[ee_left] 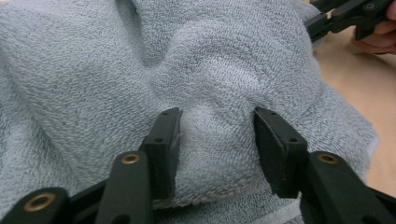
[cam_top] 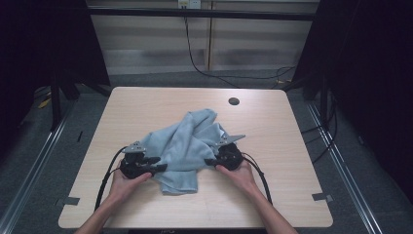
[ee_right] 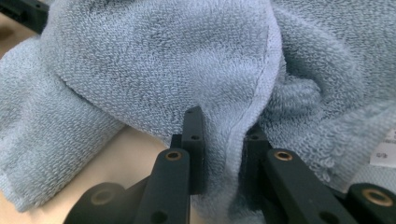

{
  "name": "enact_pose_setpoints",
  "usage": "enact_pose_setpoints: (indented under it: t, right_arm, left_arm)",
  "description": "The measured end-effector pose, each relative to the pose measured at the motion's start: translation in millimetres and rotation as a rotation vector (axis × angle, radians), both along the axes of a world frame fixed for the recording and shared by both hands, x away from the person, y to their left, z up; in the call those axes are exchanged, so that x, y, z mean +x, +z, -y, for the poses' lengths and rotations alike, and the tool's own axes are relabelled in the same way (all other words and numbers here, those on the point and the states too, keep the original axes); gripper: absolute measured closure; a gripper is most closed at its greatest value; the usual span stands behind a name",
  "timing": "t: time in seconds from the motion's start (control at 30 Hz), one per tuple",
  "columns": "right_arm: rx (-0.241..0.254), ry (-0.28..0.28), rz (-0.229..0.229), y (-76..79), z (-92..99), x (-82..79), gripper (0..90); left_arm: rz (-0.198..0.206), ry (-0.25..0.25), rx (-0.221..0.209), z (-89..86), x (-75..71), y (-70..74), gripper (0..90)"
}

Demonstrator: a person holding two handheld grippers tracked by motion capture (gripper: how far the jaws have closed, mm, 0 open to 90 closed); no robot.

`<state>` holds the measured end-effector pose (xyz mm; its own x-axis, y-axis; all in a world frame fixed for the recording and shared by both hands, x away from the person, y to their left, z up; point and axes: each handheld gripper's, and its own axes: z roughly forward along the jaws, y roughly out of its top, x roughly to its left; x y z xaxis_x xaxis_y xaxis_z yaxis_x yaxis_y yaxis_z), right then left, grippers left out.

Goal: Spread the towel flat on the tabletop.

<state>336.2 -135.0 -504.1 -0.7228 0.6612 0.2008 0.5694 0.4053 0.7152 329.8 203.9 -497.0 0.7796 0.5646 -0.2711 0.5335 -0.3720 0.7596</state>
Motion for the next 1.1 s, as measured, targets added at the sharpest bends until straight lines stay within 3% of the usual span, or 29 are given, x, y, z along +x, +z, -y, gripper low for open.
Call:
enact_pose_setpoints:
  t: [0.1, 0.17, 0.27, 0.43, 0.5, 0.63, 0.8, 0.9, 0.97, 1.0, 1.03, 1.07, 1.1]
  right_arm:
    - [0.003, 0.005, -0.004, 0.6, 6.7, -14.1, 77.8]
    - [0.001, 0.009, -0.006, 1.1, 11.0, -23.1, 77.8]
    - [-0.017, 0.019, -0.007, 3.5, 14.5, -36.5, 77.6]
    - [-0.008, 0.037, -0.017, 4.1, 19.9, -53.1, 76.1]
    - [0.003, 0.041, -0.034, 5.3, 21.7, -65.1, 72.7]
    - [0.0, 0.051, -0.028, 11.5, 24.3, -82.2, 63.6]
    - [0.07, 0.04, -0.005, 25.1, 33.8, -84.3, 55.9]
    - [0.106, 0.016, 0.037, 41.5, 43.0, -72.6, 53.7]
    - [0.109, 0.009, 0.052, 44.6, 44.4, -67.1, 53.8]
    - [0.12, -0.009, 0.07, 49.5, 45.5, -50.8, 53.9]
    - [0.12, -0.009, 0.07, 49.5, 45.5, -50.8, 53.9]
    - [0.119, -0.027, 0.082, 50.2, 44.8, -33.3, 53.3]
    - [0.121, -0.029, 0.079, 49.2, 44.4, -26.1, 52.3]
  left_arm:
    - [0.016, -0.029, 0.001, 2.1, -8.3, 0.4, 57.5]
    - [0.035, -0.075, 0.009, 7.3, -21.4, 2.2, 60.0]
    - [0.017, -0.092, -0.004, 8.9, -28.3, 2.6, 63.8]
    - [-0.022, -0.134, -0.032, 10.3, -47.5, 4.1, 65.8]
    - [-0.051, -0.157, -0.04, 9.1, -58.6, 6.6, 65.3]
    - [-0.048, -0.182, -0.068, 6.6, -67.4, 12.4, 62.1]
    - [-0.032, -0.168, -0.126, 6.4, -59.5, 23.0, 59.4]
    - [0.014, -0.136, -0.147, 10.9, -43.4, 38.6, 56.5]
    - [0.021, -0.128, -0.152, 12.0, -38.1, 40.6, 61.2]
    - [0.032, -0.117, -0.132, 14.0, -30.1, 41.2, 64.1]
    - [0.039, -0.099, -0.111, 15.4, -23.8, 39.3, 64.1]
    - [0.027, -0.092, -0.088, 16.9, -16.7, 35.0, 66.0]
    - [0.016, -0.063, -0.044, 18.7, -7.4, 23.6, 66.0]
